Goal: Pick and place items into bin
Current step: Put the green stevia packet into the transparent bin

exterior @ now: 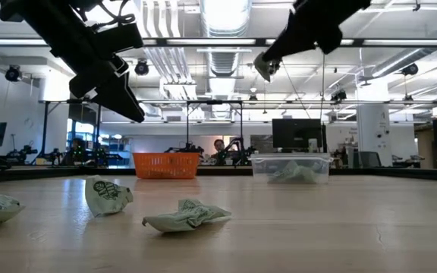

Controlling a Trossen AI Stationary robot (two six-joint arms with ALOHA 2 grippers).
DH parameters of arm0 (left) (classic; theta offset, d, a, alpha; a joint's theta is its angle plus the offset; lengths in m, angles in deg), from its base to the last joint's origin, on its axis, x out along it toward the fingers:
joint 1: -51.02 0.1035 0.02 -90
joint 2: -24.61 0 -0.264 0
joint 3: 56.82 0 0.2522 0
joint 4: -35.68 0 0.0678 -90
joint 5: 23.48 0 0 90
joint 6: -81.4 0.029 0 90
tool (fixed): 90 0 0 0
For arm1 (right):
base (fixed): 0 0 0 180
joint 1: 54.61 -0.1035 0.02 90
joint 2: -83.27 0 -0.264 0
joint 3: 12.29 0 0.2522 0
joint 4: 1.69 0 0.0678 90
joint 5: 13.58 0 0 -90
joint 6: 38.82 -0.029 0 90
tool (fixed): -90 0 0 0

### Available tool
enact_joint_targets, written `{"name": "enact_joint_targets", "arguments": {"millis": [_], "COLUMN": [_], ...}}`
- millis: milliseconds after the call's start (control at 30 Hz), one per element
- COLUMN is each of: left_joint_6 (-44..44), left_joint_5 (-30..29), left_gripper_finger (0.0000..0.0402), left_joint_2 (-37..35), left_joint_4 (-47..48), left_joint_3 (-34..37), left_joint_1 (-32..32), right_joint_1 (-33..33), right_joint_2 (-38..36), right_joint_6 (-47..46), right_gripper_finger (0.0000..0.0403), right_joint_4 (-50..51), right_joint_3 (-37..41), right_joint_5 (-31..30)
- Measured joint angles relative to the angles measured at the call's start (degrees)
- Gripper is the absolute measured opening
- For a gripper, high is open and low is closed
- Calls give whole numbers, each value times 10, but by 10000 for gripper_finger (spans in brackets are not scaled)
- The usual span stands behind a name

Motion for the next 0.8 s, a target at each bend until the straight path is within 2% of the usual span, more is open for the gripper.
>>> {"name": "enact_joint_targets", "arguments": {"millis": [600,800], "left_joint_6": [0,0], "left_joint_5": [0,0], "left_gripper_finger": [138,138], "left_joint_2": [0,0], "left_joint_4": [0,-6], "left_joint_3": [5,6], "left_joint_1": [0,0], "right_joint_1": [120,137], "right_joint_2": [24,25], "right_joint_6": [-112,-122], "right_gripper_finger": [9,18], "right_joint_4": [14,13], "right_joint_3": [91,97], "right_joint_5": [8,49]}}
